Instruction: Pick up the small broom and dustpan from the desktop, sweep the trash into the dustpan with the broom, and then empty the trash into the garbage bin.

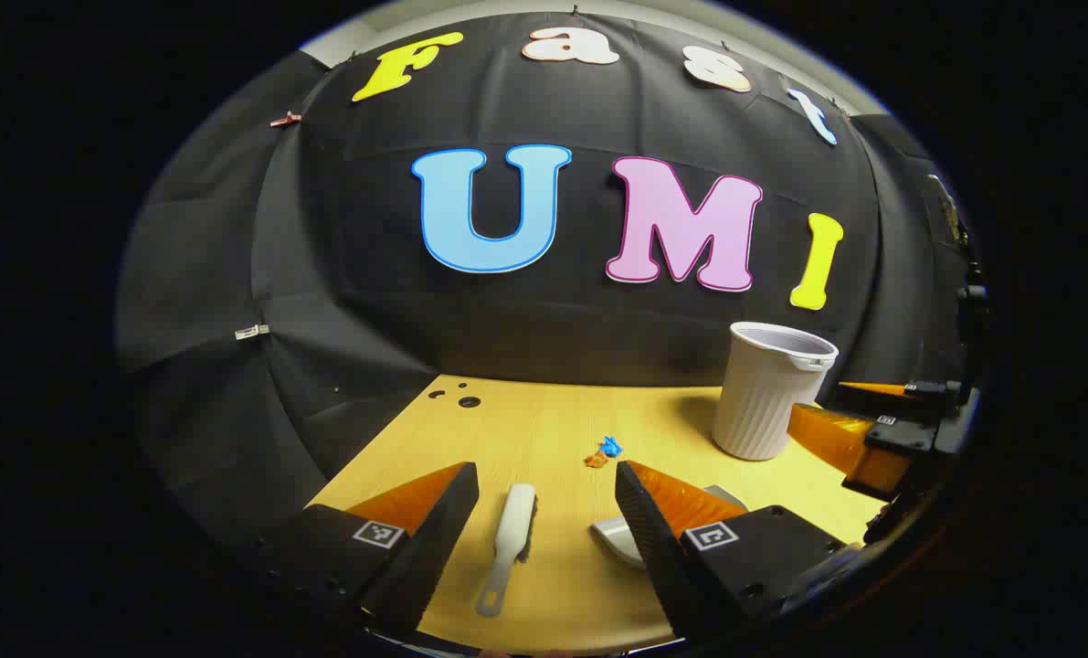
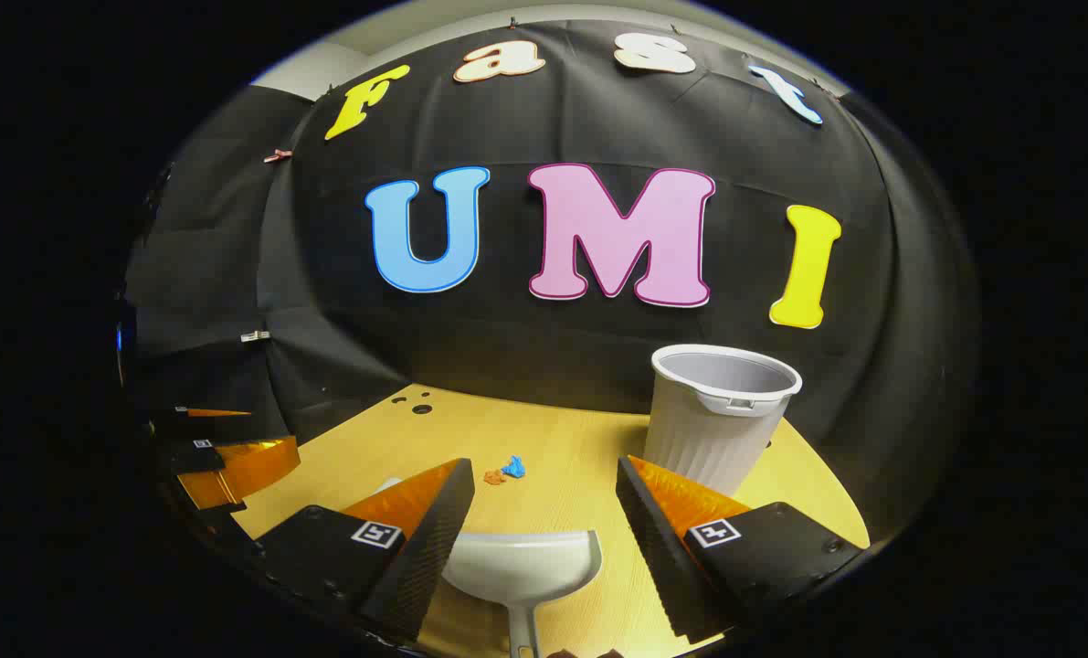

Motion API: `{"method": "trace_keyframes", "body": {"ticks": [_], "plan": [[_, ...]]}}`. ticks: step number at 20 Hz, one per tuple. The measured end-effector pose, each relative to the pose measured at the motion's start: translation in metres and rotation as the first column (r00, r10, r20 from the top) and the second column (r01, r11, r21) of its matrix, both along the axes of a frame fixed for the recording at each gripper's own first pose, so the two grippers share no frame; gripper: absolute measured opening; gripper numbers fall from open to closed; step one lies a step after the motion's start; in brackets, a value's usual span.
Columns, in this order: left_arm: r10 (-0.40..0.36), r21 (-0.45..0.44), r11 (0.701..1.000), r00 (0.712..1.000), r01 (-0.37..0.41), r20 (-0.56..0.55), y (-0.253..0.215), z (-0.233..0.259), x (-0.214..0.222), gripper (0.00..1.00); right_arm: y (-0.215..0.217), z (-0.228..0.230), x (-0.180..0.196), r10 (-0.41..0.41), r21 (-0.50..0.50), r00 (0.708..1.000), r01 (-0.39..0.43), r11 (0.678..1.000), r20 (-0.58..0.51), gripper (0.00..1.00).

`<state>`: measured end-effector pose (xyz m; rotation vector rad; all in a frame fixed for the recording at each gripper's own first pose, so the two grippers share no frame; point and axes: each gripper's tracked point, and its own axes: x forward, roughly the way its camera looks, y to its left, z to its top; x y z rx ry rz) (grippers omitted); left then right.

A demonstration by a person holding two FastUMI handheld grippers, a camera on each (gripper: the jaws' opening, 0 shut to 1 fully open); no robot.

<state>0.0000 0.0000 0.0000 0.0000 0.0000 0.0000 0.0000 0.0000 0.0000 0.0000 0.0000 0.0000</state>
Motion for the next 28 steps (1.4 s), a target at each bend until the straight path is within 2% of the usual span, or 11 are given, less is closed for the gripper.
{"method": "trace_keyframes", "body": {"ticks": [5,13,15,17,22,24,26,28], "plan": [[0.034,-0.049,0.998,0.999,-0.036,-0.032,0.018,-0.012,0.007,0.96,0.0,-0.011,0.002,0.006,-0.001,0.999,-0.006,1.0,-0.032,0.98],[0.094,-0.019,0.995,0.993,-0.095,-0.077,0.045,-0.029,0.007,0.96,0.01,-0.019,0.001,0.038,-0.005,0.998,-0.039,0.999,-0.055,0.98],[0.081,-0.027,0.996,0.992,-0.084,-0.095,0.044,-0.035,0.01,0.96,0.01,-0.021,0.001,0.038,-0.004,0.998,-0.038,0.999,-0.06,0.98],[0.073,-0.022,0.997,0.985,-0.077,-0.159,0.044,-0.05,0.015,0.96,0.01,-0.024,0.003,0.04,0.001,0.996,-0.04,0.999,-0.08,0.98],[0.048,-0.036,0.997,0.953,-0.062,-0.3,0.044,-0.084,0.032,0.96,0.017,-0.042,0.001,0.067,0.0,0.987,-0.067,0.998,-0.144,0.98],[0.03,-0.039,0.998,0.932,-0.048,-0.361,0.046,-0.102,0.041,0.96,0.017,-0.052,-0.001,0.075,-0.007,0.982,-0.078,0.997,-0.172,0.98],[0.006,-0.064,0.997,0.898,-0.038,-0.44,0.048,-0.126,0.051,0.96,0.015,-0.067,-0.002,0.078,-0.002,0.974,-0.08,0.997,-0.211,0.98],[-0.016,-0.096,0.995,0.85,-0.041,-0.526,0.048,-0.151,0.059,0.96,0.011,-0.079,-0.001,0.076,0.016,0.967,-0.075,0.997,-0.243,0.98]]}}
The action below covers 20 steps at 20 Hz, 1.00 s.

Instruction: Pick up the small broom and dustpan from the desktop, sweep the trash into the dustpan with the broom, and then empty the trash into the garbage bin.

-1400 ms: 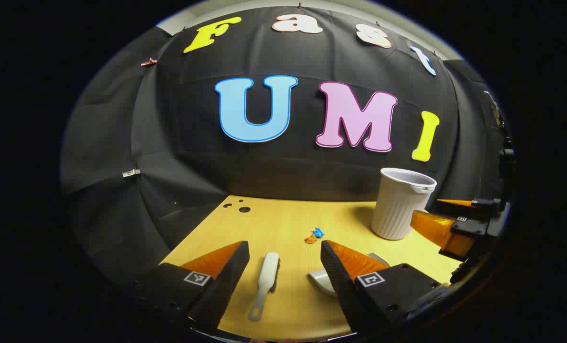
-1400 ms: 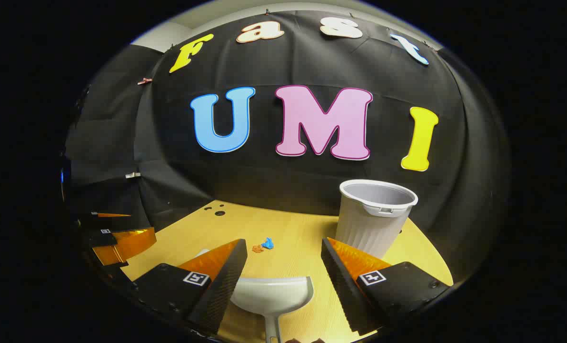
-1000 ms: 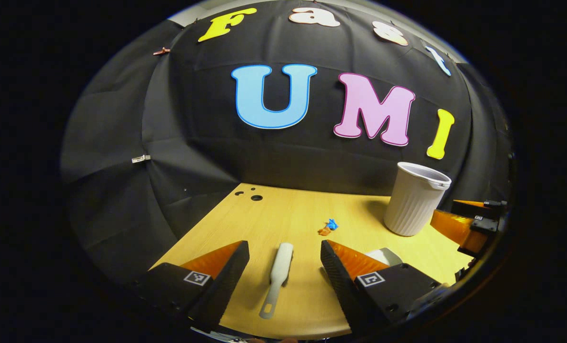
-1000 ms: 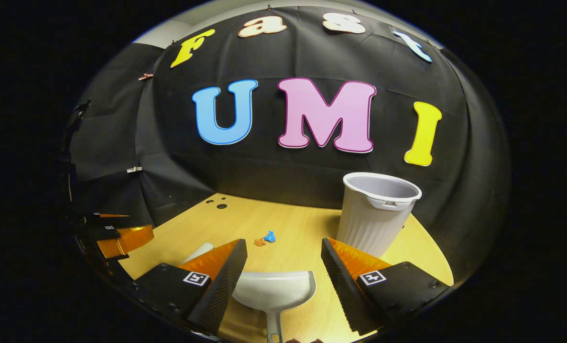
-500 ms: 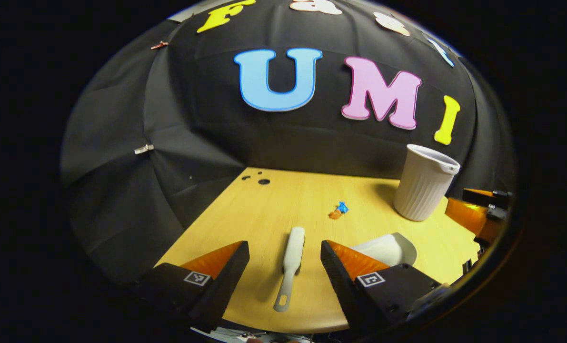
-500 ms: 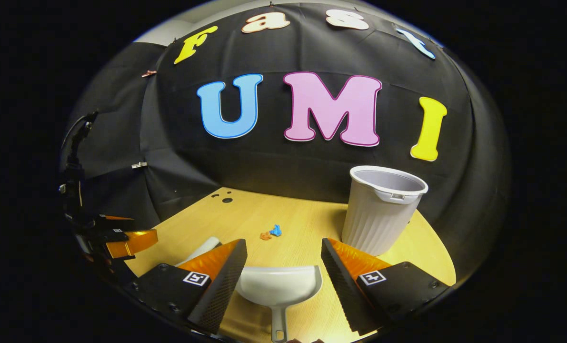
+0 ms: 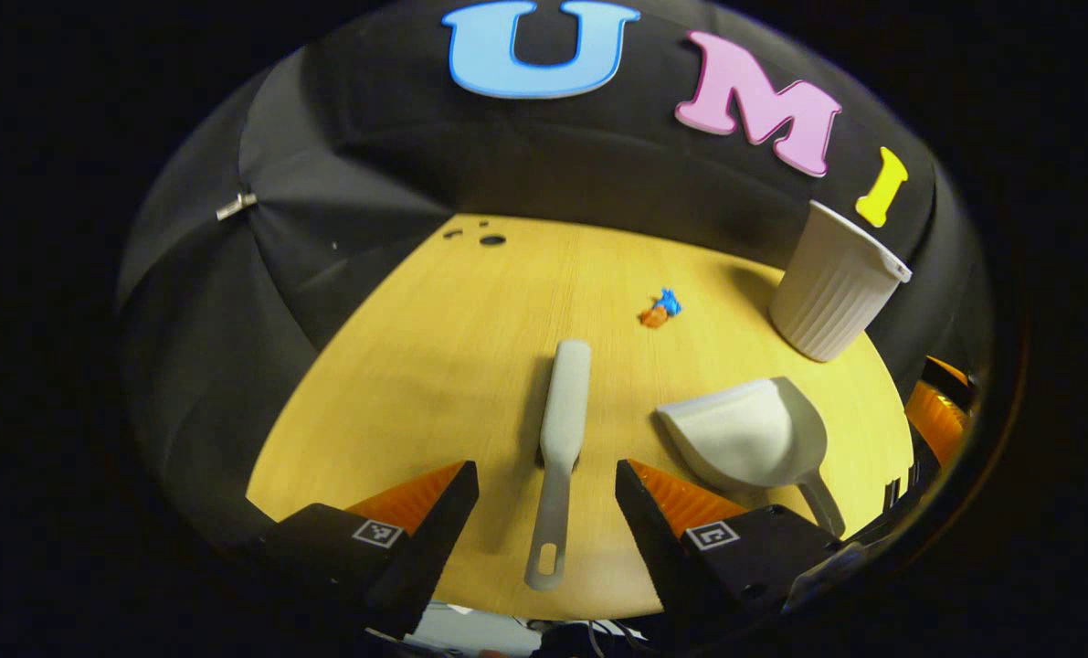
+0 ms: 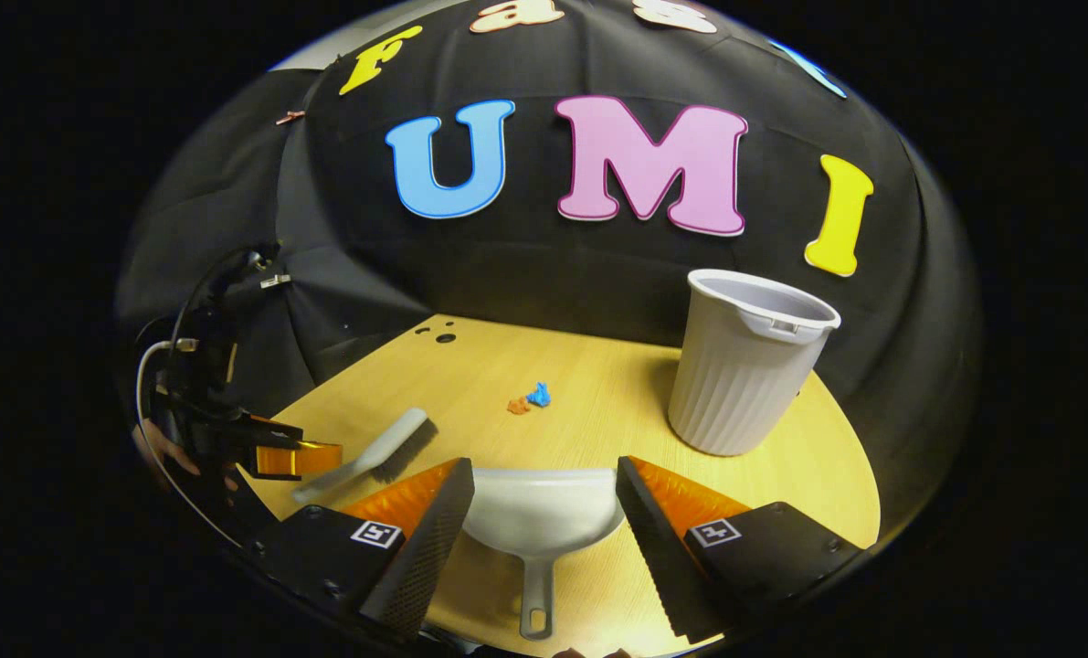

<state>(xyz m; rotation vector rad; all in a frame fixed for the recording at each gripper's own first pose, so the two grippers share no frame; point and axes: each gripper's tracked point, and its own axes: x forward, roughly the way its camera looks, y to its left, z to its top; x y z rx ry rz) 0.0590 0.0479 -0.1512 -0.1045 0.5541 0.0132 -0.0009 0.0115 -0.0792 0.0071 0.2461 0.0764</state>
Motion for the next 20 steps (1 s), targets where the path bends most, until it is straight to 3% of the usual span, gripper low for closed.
{"method": "trace_keyframes", "body": {"ticks": [4,7,13,14,16,19,20], "plan": [[0.005,0.006,1.0,0.989,-0.004,-0.15,0.004,-0.038,0.015,0.95,-0.006,-0.021,0.006,-0.008,0.023,0.998,0.009,1.0,-0.065,0.98],[-0.028,0.007,0.999,0.961,0.031,-0.276,-0.002,-0.061,0.022,0.95,-0.007,-0.036,0.006,0.005,0.04,0.993,0.0,0.999,-0.117,0.98],[-0.007,0.053,0.998,0.935,0.028,-0.355,-0.003,-0.075,0.045,0.94,-0.001,-0.062,0.003,0.049,0.082,0.978,-0.033,0.996,-0.201,0.99],[0.007,0.066,0.998,0.931,0.018,-0.364,-0.002,-0.075,0.047,0.88,-0.003,-0.064,0.005,0.05,0.082,0.977,-0.033,0.996,-0.208,0.99],[0.012,0.085,0.996,0.937,0.019,-0.348,-0.002,-0.075,0.057,0.89,-0.006,-0.072,0.006,0.052,0.097,0.971,-0.03,0.995,-0.233,0.99],[0.017,0.081,0.997,0.944,0.01,-0.33,-0.005,-0.075,0.06,0.72,-0.009,-0.09,0.004,0.053,0.123,0.953,-0.016,0.992,-0.3,0.99],[0.017,0.083,0.997,0.948,0.01,-0.319,-0.006,-0.074,0.06,0.62,-0.011,-0.097,0.003,0.053,0.131,0.945,-0.01,0.991,-0.324,0.99]]}}
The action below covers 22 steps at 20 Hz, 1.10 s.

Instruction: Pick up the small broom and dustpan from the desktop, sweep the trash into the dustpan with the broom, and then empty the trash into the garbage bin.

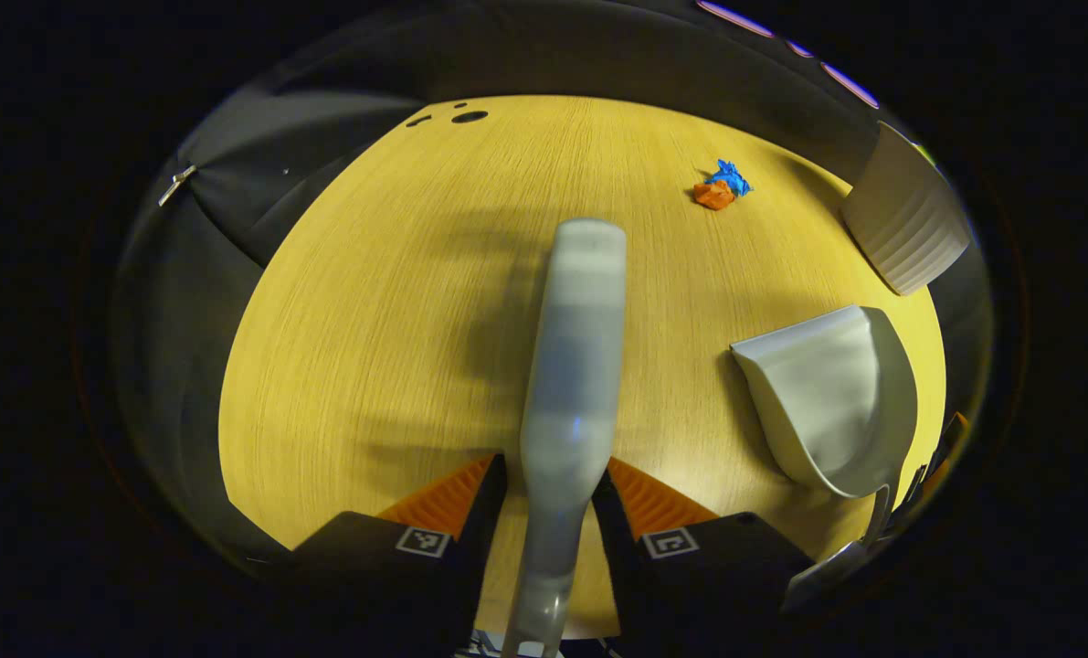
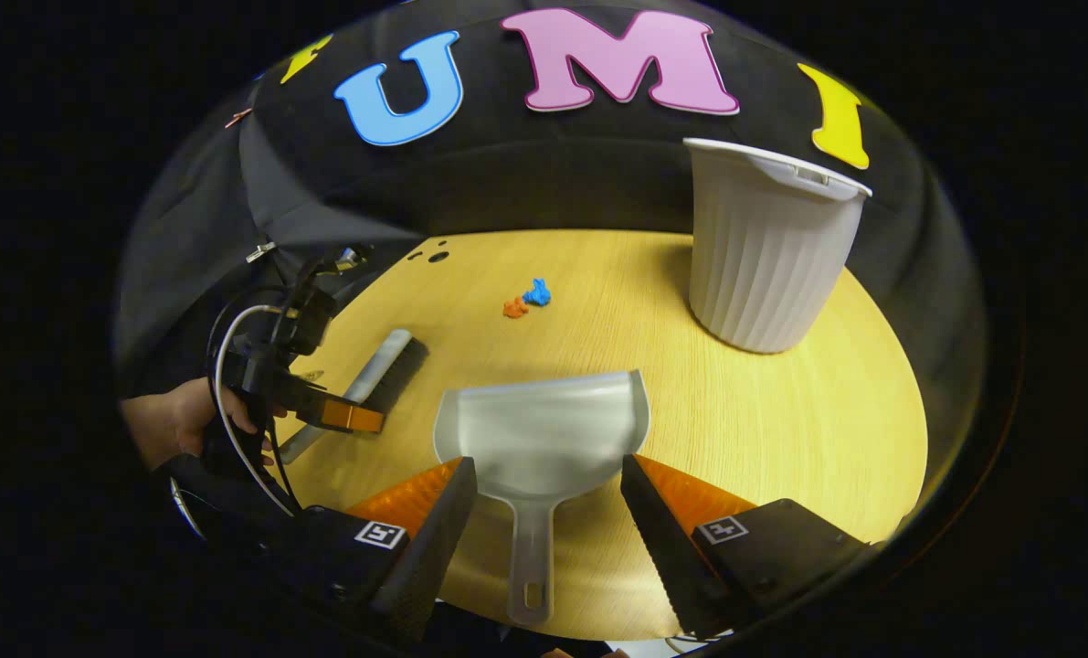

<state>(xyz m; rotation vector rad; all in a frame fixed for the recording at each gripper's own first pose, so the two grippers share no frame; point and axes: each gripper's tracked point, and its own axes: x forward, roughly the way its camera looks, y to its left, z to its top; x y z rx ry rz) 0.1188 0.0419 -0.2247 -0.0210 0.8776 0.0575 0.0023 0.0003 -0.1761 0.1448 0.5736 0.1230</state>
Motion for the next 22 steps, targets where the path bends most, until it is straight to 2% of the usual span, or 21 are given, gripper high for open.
{"method": "trace_keyframes", "body": {"ticks": [1,3,4,8,11,16,17,19,20,22], "plan": [[0.006,-0.002,1.0,1.0,-0.006,0.006,-0.001,0.0,0.0,0.55,-0.001,-0.004,0.001,-0.003,0.01,1.0,0.003,1.0,-0.018,1.0],[0.032,-0.005,0.999,0.998,-0.031,0.046,-0.003,-0.001,0.002,0.36,-0.001,-0.01,0.001,-0.004,0.02,0.999,0.005,1.0,-0.042,0.99],[0.039,-0.008,0.999,0.997,-0.038,0.069,-0.006,0.002,0.001,0.3,0.0,-0.013,0.001,-0.002,0.018,0.998,0.003,1.0,-0.055,0.99],[0.029,-0.051,0.998,0.992,-0.023,0.125,-0.013,0.004,-0.006,0.27,0.014,-0.024,-0.011,0.043,0.019,0.994,-0.041,0.999,-0.097,0.99],[0.003,-0.033,0.999,0.982,0.004,0.191,-0.011,0.022,-0.015,0.26,0.016,-0.026,-0.004,0.035,0.018,0.996,-0.033,0.999,-0.087,0.99],[0.01,-0.049,0.999,0.962,0.004,0.274,-0.006,0.061,-0.043,0.26,0.021,-0.059,-0.005,0.006,0.033,0.977,0.001,0.999,-0.213,0.99],[0.007,-0.028,1.0,0.957,0.001,0.29,-0.001,0.067,-0.049,0.24,0.02,-0.065,-0.005,-0.004,0.022,0.972,0.009,1.0,-0.236,0.99],[-0.028,0.105,0.994,0.942,-0.008,0.334,0.019,0.08,-0.059,0.25,0.017,-0.076,-0.003,-0.018,-0.012,0.966,0.016,1.0,-0.258,0.99],[-0.042,0.145,0.989,0.943,-0.007,0.331,0.024,0.082,-0.065,0.26,0.016,-0.081,-0.001,-0.026,-0.027,0.964,0.019,0.999,-0.266,0.99],[-0.033,0.121,0.993,0.944,-0.007,0.327,0.022,0.079,-0.073,0.26,0.018,-0.092,0.004,-0.04,-0.041,0.957,0.03,0.999,-0.287,0.99]]}}
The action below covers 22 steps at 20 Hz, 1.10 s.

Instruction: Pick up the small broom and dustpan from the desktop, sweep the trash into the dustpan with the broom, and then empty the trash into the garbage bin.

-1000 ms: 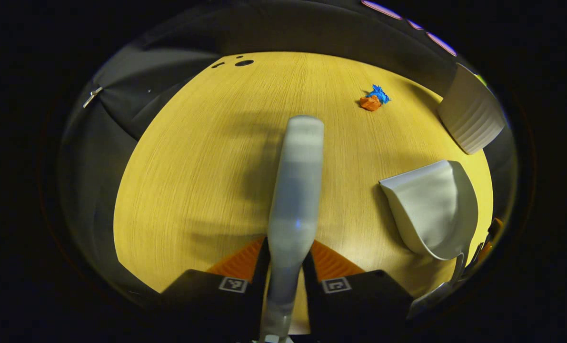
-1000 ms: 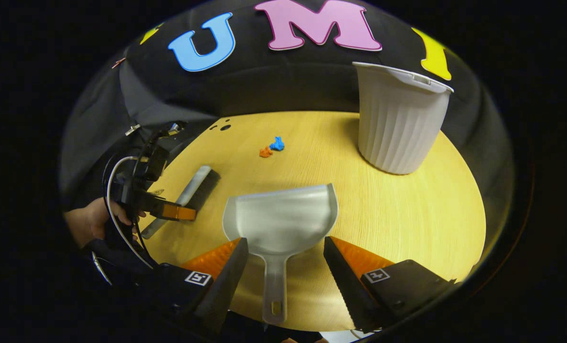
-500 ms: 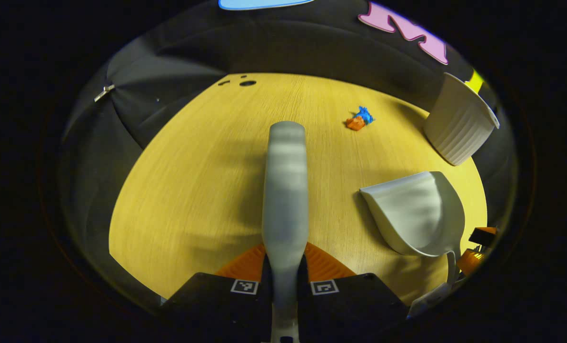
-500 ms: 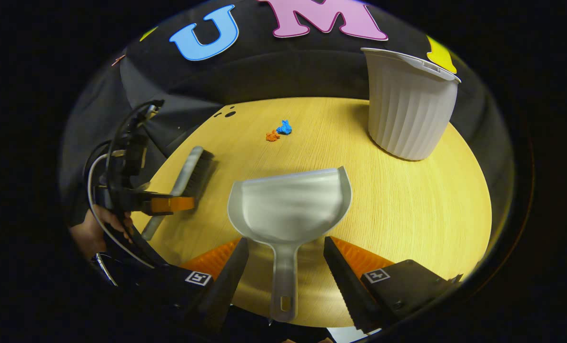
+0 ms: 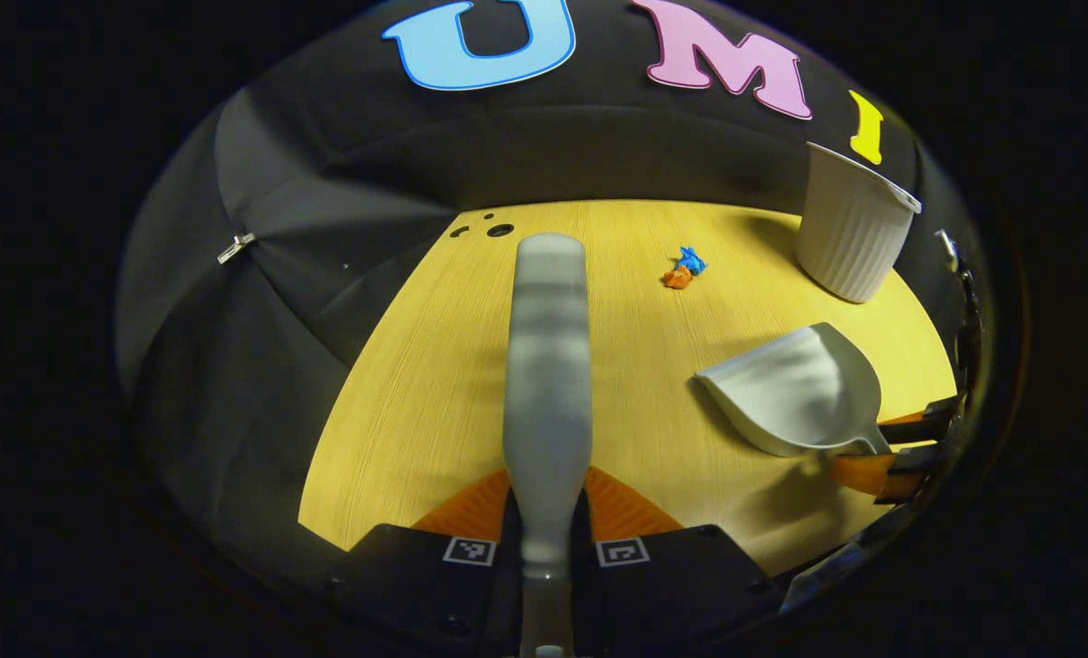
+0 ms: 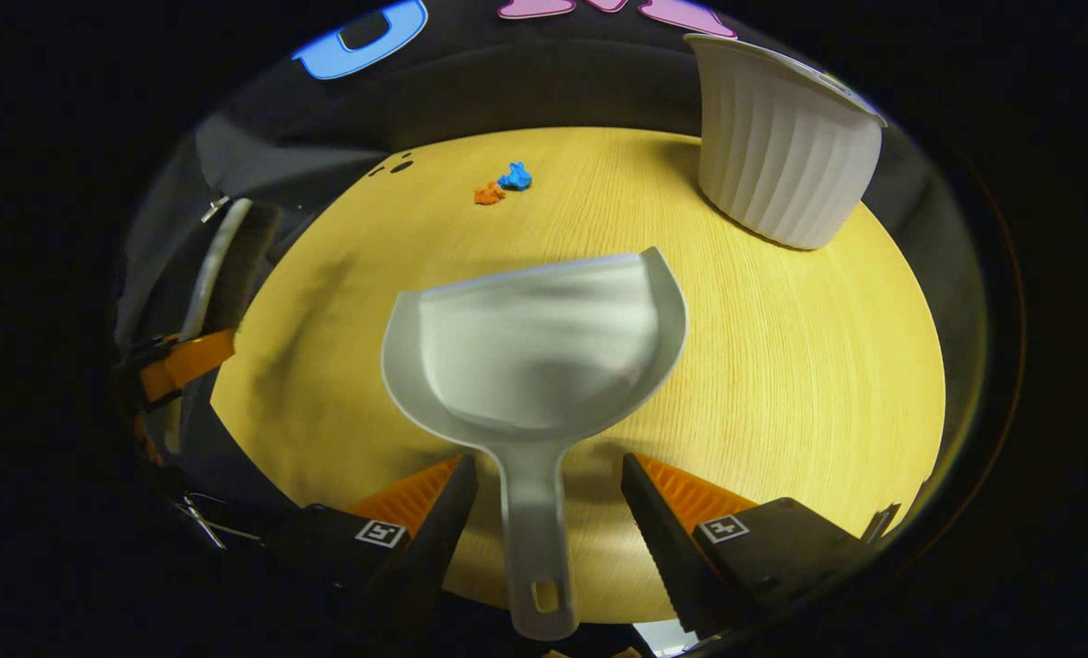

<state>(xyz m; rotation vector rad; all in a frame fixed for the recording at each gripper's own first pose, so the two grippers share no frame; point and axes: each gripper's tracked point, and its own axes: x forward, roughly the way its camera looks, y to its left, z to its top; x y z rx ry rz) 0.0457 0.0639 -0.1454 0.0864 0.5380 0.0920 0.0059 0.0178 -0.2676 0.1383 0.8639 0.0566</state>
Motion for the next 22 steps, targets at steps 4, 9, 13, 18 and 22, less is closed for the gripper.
{"method": "trace_keyframes", "body": {"ticks": [4,9,13,18,22], "plan": [[0.108,-0.044,0.993,0.994,-0.108,-0.01,0.02,-0.022,-0.014,0.26,0.002,-0.009,0.006,0.002,-0.05,1.0,-0.003,0.999,-0.018,0.99],[0.109,-0.075,0.991,0.993,-0.113,-0.051,0.017,-0.037,-0.023,0.24,-0.002,-0.013,0.014,0.037,-0.118,0.999,-0.038,0.992,-0.006,0.86],[0.094,-0.063,0.993,0.993,-0.098,-0.067,0.009,-0.038,-0.017,0.26,-0.001,-0.011,0.014,0.075,-0.119,0.997,-0.075,0.99,-0.01,0.41],[0.049,-0.082,0.995,0.995,-0.056,-0.087,-0.013,-0.039,0.001,0.26,-0.004,-0.009,0.011,0.119,-0.074,0.993,-0.119,0.99,-0.011,0.42],[-0.026,-0.053,0.998,0.996,0.022,-0.087,-0.019,-0.021,0.044,0.26,-0.012,-0.004,0.008,0.135,-0.054,0.991,-0.135,0.989,-0.013,0.41]]}}
